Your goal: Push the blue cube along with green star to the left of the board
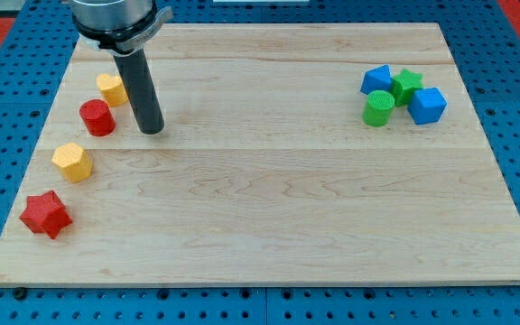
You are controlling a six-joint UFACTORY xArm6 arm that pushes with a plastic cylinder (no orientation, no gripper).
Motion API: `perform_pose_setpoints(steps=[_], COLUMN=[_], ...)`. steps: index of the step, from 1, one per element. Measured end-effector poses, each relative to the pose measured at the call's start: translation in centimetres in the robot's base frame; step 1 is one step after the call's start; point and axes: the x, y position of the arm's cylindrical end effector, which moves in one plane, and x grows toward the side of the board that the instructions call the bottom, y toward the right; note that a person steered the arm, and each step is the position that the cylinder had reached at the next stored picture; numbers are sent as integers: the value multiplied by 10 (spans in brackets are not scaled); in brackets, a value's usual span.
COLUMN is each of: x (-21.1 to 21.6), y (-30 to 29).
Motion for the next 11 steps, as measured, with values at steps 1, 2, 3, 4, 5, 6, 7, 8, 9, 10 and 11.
perform_pose_setpoints(steps=[1, 2, 3, 4, 5, 6, 7, 8, 9, 10, 11], x=[7, 33, 54, 59, 50, 28, 8, -11, -30, -49, -66], y=[59, 109, 172, 246, 310, 349, 372, 373, 368, 364, 362])
